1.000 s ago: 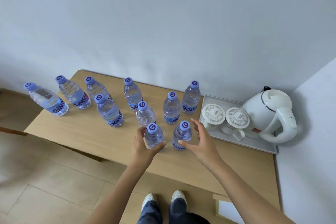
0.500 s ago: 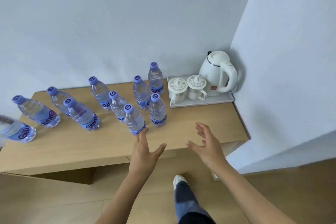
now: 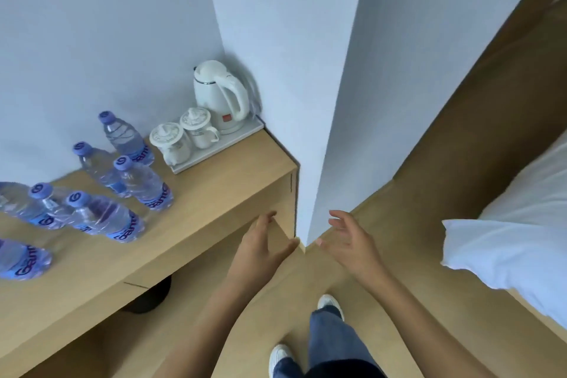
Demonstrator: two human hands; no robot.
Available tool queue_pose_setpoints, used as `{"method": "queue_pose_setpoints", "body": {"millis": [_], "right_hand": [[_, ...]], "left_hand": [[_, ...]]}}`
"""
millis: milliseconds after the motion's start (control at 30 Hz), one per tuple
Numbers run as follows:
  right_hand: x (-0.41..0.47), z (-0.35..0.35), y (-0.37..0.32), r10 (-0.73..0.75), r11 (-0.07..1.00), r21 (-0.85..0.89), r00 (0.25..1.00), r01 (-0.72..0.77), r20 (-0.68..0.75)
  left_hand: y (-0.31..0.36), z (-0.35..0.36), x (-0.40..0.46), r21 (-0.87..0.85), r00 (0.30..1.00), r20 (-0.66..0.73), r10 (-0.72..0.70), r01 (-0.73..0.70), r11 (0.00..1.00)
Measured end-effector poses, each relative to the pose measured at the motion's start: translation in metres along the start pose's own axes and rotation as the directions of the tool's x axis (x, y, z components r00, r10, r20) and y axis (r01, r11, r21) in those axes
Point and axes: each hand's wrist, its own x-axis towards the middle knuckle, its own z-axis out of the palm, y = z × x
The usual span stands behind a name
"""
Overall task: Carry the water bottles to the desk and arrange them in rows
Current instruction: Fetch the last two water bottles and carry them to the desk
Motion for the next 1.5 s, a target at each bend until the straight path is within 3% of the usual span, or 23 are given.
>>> {"method": "queue_pose_setpoints", "body": {"millis": [200,433,800,1100,1500], "right_hand": [[-0.011,-0.1,0.041,0.097,0.993,0.081,0.978,-0.083,-0.186],[-0.002,-0.246,0.087,0.193,0.978,0.142,0.926,-0.153,-0.323],[0.041,-0.425,0.124,0.257,0.961,0.212,0.86,-0.179,-0.441],[0.157,-0.529,0.145,0.293,0.95,0.237,0.841,-0.203,-0.455],[0.354,-0.692,0.132,0.309,0.942,0.282,0.793,-0.18,-0.525]], "left_hand": [[0.073,0.08,0.033,0.011,0.97,0.217,0.108,-0.113,0.994],[0.187,0.198,0.093,-0.02,0.912,0.37,0.177,-0.182,0.983],[0.326,0.333,0.171,-0.064,0.878,0.433,0.203,-0.195,0.979],[0.394,0.411,0.317,-0.042,0.834,0.502,0.228,-0.24,0.97],[0.537,0.503,0.538,-0.042,0.753,0.579,0.313,-0.355,0.934]]}}
